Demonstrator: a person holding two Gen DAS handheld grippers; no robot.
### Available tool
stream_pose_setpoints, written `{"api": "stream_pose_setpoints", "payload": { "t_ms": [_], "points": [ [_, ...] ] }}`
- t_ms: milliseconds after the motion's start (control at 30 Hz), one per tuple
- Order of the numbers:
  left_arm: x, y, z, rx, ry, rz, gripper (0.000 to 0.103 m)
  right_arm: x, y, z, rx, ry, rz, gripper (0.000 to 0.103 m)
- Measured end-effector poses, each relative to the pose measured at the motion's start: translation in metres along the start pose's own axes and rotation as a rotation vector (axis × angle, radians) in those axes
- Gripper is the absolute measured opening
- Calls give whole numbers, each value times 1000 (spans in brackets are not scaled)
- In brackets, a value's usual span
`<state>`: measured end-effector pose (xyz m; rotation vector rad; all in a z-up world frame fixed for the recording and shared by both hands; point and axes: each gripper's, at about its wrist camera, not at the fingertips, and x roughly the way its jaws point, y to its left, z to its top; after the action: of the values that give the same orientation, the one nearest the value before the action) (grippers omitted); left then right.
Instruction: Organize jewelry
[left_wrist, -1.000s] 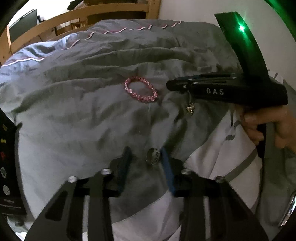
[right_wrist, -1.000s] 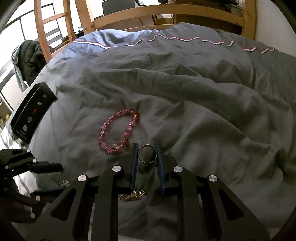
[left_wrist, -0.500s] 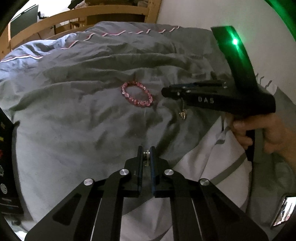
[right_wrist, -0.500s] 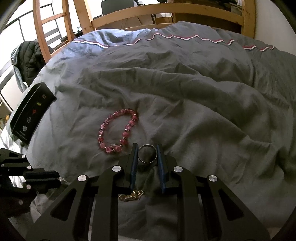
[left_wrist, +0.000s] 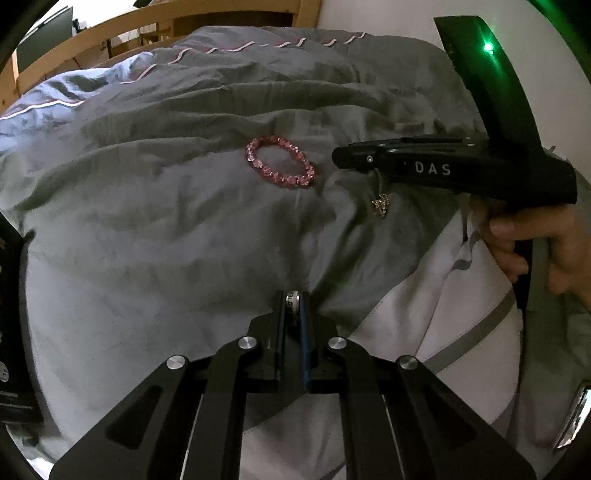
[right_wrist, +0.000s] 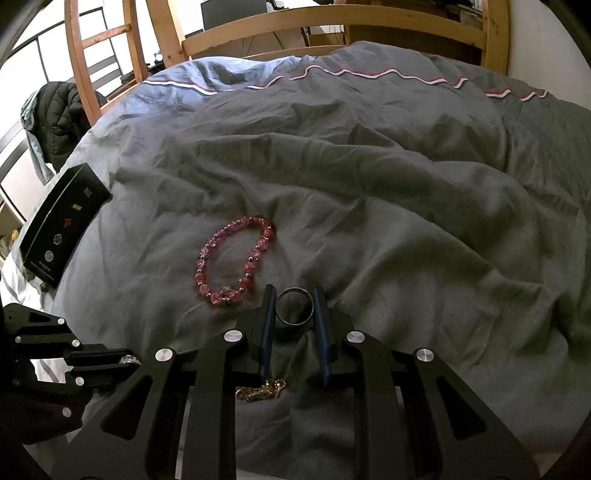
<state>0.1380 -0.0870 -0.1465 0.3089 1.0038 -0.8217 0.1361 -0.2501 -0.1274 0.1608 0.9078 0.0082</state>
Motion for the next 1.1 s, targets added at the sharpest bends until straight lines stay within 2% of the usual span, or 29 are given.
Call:
{"api": "stream_pose_setpoints", "payload": {
  "t_ms": [333, 533, 833, 967, 1100],
  "points": [
    [-16, 11, 3, -54, -49, -10, 7, -1, 2, 0, -3, -13, 4, 21],
    [-28, 10, 5, -49, -74, 17, 7, -15, 13, 3, -35, -55, 11, 21],
    [-54, 26, 12, -81, -124, 57, 7, -31, 30, 10, -97, -56, 12, 21],
    [-64, 33, 11, -102, -139, 27, 7, -39, 33, 14, -96, -62, 7, 21],
    [-53, 22, 9, -62, -108, -8, 8, -39, 29, 9, -68, -52, 6, 21]
  ]
}}
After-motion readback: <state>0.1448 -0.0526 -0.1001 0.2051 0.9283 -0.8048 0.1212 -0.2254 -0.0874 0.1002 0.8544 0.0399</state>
